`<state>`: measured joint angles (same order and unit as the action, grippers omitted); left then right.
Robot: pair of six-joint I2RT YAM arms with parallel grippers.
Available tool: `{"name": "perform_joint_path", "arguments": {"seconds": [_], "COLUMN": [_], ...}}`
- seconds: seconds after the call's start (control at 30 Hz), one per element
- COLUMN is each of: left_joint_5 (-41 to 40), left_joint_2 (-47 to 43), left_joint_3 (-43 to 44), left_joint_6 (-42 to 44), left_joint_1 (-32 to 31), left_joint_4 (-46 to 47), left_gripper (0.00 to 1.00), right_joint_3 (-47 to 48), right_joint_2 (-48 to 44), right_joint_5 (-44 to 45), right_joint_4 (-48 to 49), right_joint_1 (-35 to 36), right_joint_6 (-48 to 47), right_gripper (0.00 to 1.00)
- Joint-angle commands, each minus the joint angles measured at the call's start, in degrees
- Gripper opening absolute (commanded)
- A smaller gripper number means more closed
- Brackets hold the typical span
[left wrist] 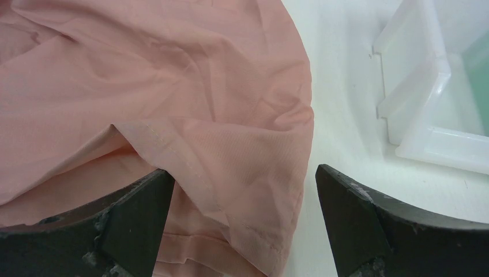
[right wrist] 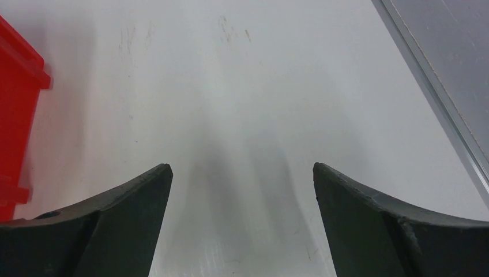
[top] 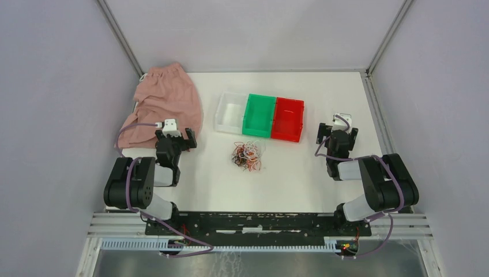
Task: Untangle the cables
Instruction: Untie the cable.
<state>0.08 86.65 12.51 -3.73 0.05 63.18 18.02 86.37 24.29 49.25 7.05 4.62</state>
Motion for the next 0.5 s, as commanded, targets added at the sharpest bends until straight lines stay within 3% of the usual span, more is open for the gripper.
{"name": "perform_joint_path", "arguments": {"seconds": [0.0, 0.47], "left_joint_5": [-0.9, -1.0], "left_joint_2": [0.2, 0.2], "left_joint_3": [0.8, 0.9], "left_joint_6": [2.6, 2.6], "left_joint_1": [0.4, 0.4], "left_joint_4": [4.0, 4.0], "left_gripper": [0.99, 0.99], "right_joint_3": [1.8, 2.6], "right_joint_2": [0.3, -0.6], "right_joint_5": [0.9, 1.3], "right_joint_4": [2.7, 0.0], "right_joint_1": [-0.2, -0.6], "right_joint_6": [-0.3, 0.8], "right_gripper": [0.99, 0.99]}}
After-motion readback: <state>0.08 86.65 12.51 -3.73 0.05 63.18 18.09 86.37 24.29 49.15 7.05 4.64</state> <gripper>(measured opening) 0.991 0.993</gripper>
